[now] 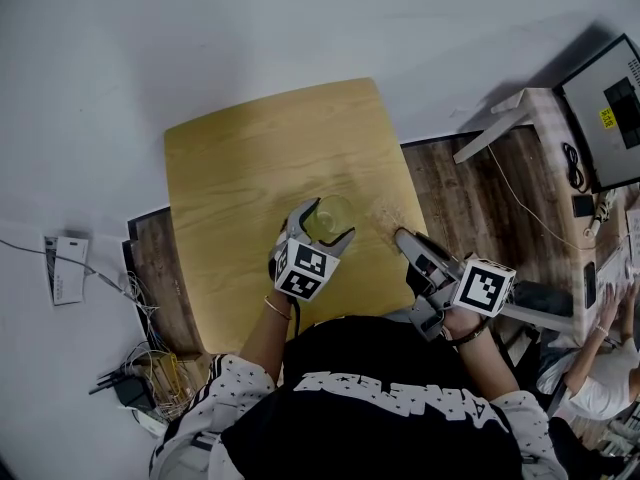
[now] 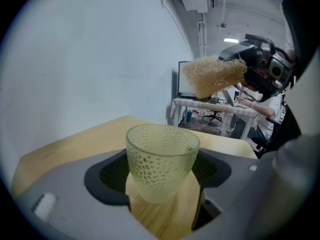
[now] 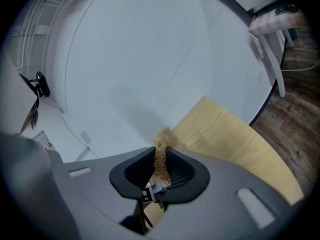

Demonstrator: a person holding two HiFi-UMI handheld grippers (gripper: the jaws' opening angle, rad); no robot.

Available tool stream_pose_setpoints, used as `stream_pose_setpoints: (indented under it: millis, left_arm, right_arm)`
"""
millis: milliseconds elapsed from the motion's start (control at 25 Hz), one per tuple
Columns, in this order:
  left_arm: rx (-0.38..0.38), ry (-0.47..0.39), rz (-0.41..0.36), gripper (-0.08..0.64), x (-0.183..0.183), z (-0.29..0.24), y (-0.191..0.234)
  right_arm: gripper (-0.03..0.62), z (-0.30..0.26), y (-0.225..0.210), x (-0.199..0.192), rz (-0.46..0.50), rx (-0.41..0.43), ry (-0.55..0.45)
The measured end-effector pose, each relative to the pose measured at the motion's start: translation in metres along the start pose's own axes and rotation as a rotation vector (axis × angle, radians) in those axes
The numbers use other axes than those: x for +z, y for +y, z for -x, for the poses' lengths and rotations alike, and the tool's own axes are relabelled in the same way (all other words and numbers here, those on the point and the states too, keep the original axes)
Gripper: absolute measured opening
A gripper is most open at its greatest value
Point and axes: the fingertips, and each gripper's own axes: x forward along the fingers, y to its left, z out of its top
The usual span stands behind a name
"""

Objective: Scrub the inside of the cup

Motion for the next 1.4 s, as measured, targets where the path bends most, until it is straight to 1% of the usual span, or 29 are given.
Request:
stream_pose_setpoints:
  millis: [160,320,400,600,840,1120,1400]
  left_arm:
    - [-0.008,-0.007,0.028,0.380,-0.003,-0.001,-0.001]
    - [-0.014,-0.024,0.057,0.380,-0.003,0.000,-0.001]
    - [-0.009,-0.034,0.068,0.380,-0.002,0.001,0.001]
    - [0.005,-0.032,0.073,0.380,-0.005,0.002,0.002]
    - [0.018,-0.031,0.074,0.380,-0.006,0.004,0.001]
    - [0.059,-0.049,0.063,0.380,-0.001,0.014,0.003]
    - [0.108,-0.088,0.062,0.382,0.009,0.031,0.007]
  right_arm:
    - [0.074,0.000,-0.001,0.000,-0.002,-0.001,-0.001]
    - [0.074,0.001,-0.002,-0.003,-0.033,0.001,-0.005]
    - [0.074,0.001,-0.001,-0.002,-0.025,0.003,-0.005]
    - [0.074,0.001,-0.002,-0.001,-0.003,0.005,0.004]
    - [0.074,0.001,-0.001,-0.003,-0.011,0.018,0.013]
    - [0.074,0.002,-0.001,-0.003,-0.006,0.028,0.015]
    - [0.074,-0.002,0.004,-0.002,0.009,0.049,0.023]
